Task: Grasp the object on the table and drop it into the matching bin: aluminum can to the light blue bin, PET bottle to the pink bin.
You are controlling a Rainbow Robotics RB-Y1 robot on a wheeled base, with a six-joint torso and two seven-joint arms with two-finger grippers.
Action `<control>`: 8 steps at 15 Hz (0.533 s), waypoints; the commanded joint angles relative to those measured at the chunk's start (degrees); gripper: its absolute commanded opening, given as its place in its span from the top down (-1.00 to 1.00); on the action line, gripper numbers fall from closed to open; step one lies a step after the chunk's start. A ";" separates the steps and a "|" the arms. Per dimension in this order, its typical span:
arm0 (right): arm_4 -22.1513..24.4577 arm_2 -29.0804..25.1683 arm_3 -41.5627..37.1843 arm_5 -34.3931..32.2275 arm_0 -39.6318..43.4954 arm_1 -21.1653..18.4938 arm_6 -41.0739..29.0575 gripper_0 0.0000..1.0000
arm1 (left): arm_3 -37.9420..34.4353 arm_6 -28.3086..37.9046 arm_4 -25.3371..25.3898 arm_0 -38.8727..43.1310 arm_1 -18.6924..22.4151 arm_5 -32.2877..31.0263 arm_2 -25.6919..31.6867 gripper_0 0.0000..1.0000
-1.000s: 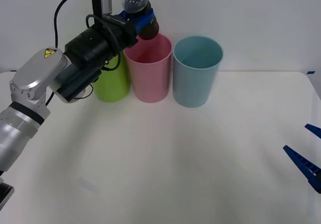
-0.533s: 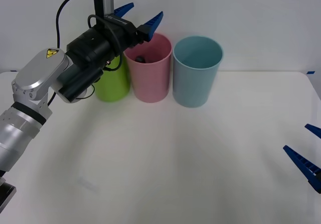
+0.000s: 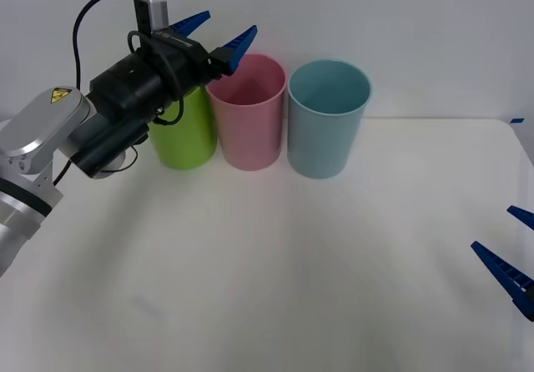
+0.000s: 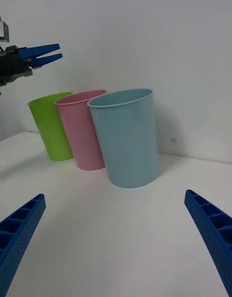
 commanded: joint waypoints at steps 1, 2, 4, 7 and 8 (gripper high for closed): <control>0.00 0.00 0.00 0.00 0.00 0.00 0.00 -1.00 | -5.19 -0.34 4.00 4.61 4.81 -0.30 0.18 -1.00; 0.00 0.00 0.00 0.00 0.00 0.00 0.00 -1.00 | -6.77 -0.34 5.49 6.37 6.57 -0.47 0.53 -1.00; 0.00 0.00 0.00 0.00 0.00 0.00 0.00 -1.00 | -10.37 -0.69 7.42 11.11 9.91 -1.44 2.64 -1.00; 0.00 0.00 0.00 0.00 0.00 0.00 0.00 -1.00 | -12.39 -1.04 6.63 18.14 10.87 -6.62 7.91 -1.00; 0.00 0.00 0.00 0.00 0.00 0.00 0.00 -1.00 | -12.39 -1.30 5.75 19.81 10.87 -8.03 9.05 -1.00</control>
